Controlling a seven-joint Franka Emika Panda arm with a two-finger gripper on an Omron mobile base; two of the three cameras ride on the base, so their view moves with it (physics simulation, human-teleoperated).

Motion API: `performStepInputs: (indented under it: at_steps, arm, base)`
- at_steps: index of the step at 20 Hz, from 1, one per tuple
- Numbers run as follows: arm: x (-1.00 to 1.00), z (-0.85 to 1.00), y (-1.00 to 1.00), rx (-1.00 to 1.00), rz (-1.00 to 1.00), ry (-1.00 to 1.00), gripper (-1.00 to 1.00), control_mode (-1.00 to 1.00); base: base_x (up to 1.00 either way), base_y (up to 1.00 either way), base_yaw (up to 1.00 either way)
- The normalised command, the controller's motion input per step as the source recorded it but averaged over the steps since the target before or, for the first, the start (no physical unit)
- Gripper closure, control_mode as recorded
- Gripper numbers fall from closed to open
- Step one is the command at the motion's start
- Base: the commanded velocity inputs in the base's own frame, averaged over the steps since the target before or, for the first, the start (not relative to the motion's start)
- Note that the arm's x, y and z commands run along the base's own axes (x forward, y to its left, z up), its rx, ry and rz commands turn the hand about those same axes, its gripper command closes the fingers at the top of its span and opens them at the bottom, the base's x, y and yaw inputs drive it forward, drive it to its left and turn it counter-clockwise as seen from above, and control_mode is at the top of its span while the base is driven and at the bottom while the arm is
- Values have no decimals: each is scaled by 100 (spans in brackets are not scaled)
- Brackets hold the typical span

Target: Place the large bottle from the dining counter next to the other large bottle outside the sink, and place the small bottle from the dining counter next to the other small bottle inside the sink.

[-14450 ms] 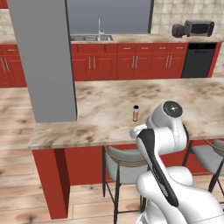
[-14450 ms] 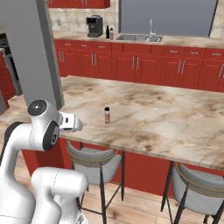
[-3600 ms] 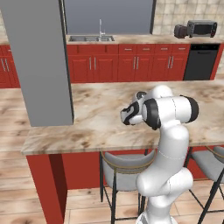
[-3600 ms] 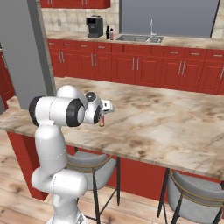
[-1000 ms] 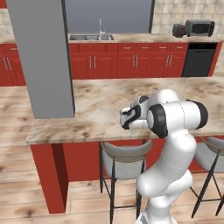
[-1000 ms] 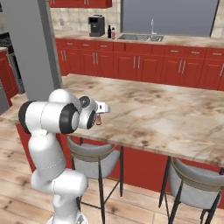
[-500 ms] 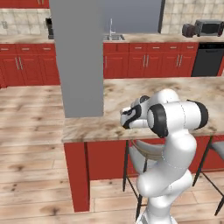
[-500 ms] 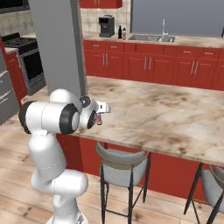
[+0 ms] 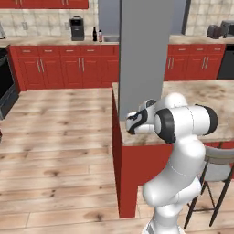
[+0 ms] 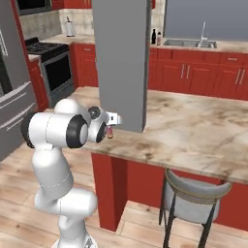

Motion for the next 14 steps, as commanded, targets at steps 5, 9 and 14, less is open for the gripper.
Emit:
performStepInputs:
  at_steps: [5,9,14]
  arm:
    - [0,0,0,0,0,0,100,100]
    - [0,0,0,0,0,0,100,100]
    - [0,0,0,0,0,0,100,100]
  base:
    - [24,100,0]
    - [31,100,0]
    - [34,91,0]
